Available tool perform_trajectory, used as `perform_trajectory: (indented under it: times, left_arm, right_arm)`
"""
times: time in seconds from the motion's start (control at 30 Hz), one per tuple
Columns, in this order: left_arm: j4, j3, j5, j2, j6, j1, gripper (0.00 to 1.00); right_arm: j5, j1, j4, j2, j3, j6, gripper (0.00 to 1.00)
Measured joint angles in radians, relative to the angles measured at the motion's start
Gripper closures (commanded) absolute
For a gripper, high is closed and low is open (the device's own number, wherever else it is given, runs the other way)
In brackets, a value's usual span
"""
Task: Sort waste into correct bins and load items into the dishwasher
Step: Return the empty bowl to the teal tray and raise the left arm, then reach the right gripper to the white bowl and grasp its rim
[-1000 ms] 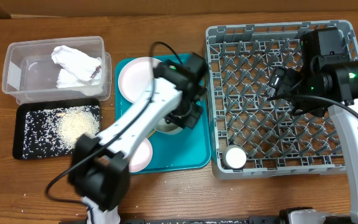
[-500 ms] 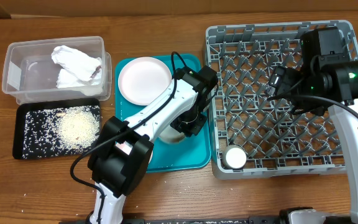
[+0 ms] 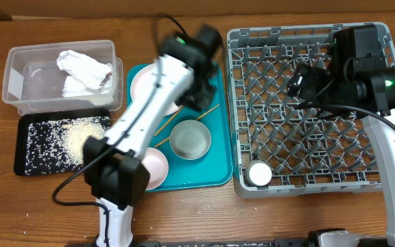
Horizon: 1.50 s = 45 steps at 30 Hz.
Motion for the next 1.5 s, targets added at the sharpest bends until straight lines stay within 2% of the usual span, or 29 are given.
perform_trajectory:
  times: [0.17, 0.43, 0.5, 0.57, 0.63, 0.77, 0.9, 0.93, 1.17, 1.3, 1.5]
  left_arm:
    - [-0.010, 0.173, 0.000, -0.006, -0.010, 0.130, 0.52]
    - [0.032, 0.242, -0.007, -0.008, -0.022, 0.288, 0.41]
    - [0.047, 0.242, -0.007, -0.008, -0.021, 0.310, 0.36]
    - [0.061, 0.242, -0.007, -0.008, -0.020, 0.327, 0.21]
    - [0.082, 0.242, -0.009, -0.008, -0.023, 0.342, 0.14]
    - [0.113, 0.242, -0.024, -0.008, -0.025, 0.364, 0.04]
    - [0.134, 0.242, -0.032, -0.008, -0.026, 0.387, 0.04]
    - [0.136, 0.242, -0.035, -0.008, -0.026, 0.394, 0.00]
    - [0.154, 0.242, -0.045, -0.008, -0.026, 0.446, 0.00]
    - [0.159, 0.242, -0.051, -0.008, -0.026, 0.465, 0.00]
    - [0.159, 0.242, -0.052, -0.008, -0.026, 0.467, 0.00]
  right_arm:
    - [-0.076, 0.058, 0.080, 0.000, 0.000, -0.035, 0.08]
    - [-0.108, 0.321, 0.244, 0.045, 0.000, -0.052, 0.08]
    - [-0.106, 0.385, 0.275, 0.078, 0.000, -0.052, 0.08]
    - [-0.100, 0.440, 0.293, 0.116, 0.000, -0.048, 0.11]
    - [-0.095, 0.486, 0.304, 0.166, 0.001, -0.039, 0.12]
    - [-0.079, 0.550, 0.303, 0.268, 0.001, -0.007, 0.15]
    - [-0.049, 0.575, 0.296, 0.346, 0.001, 0.024, 0.20]
    - [-0.036, 0.576, 0.293, 0.362, 0.001, 0.035, 0.21]
    - [0.070, 0.575, 0.307, 0.434, 0.001, 0.079, 0.27]
    - [0.085, 0.575, 0.332, 0.500, 0.001, 0.043, 0.31]
    - [0.087, 0.575, 0.357, 0.608, 0.001, -0.040, 0.46]
